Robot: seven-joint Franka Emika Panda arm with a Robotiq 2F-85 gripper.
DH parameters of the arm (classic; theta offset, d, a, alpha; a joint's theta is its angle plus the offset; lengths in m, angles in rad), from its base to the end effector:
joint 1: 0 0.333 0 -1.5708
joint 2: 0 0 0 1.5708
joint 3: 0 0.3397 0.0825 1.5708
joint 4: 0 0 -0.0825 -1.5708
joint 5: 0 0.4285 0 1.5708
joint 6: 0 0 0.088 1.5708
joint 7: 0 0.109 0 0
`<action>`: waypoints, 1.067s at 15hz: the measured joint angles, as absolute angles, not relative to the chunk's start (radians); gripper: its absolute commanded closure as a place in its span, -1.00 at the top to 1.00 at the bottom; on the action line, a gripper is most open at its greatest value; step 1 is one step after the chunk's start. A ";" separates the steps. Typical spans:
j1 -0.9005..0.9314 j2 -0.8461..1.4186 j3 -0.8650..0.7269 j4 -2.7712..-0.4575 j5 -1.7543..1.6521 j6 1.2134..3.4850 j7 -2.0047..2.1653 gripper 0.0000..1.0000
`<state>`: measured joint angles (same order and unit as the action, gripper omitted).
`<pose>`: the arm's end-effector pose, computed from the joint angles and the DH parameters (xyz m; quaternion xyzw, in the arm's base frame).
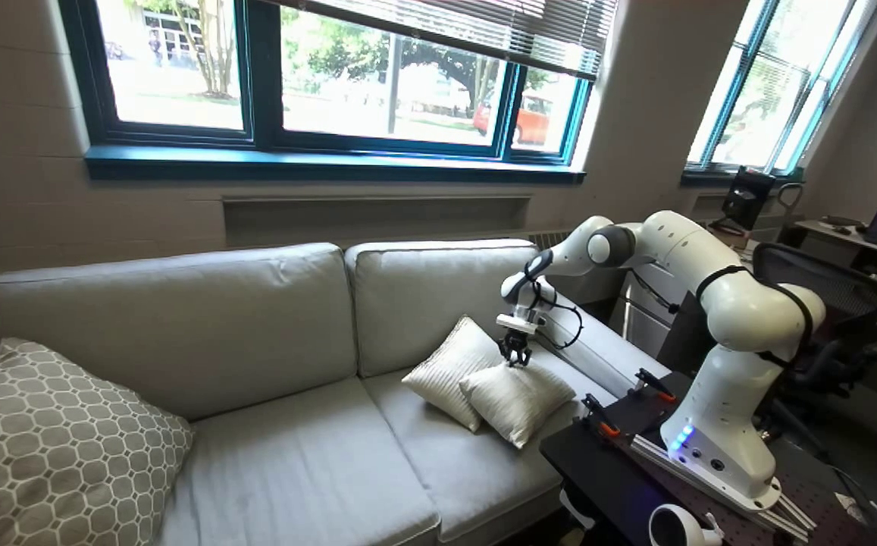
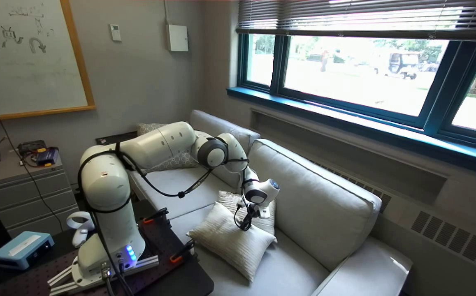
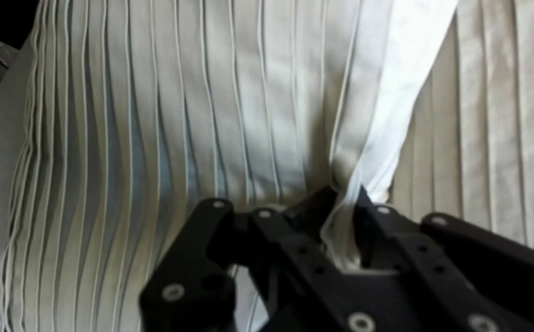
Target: Set the striped pillows against the armrest
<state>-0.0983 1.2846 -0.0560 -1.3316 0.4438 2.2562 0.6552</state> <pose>0.6763 -0.0891 -0.1109 -0.8283 0.5210 0.1949 0.0672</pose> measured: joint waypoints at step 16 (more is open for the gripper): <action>-0.502 0.826 0.392 -1.998 1.410 3.126 0.004 -0.97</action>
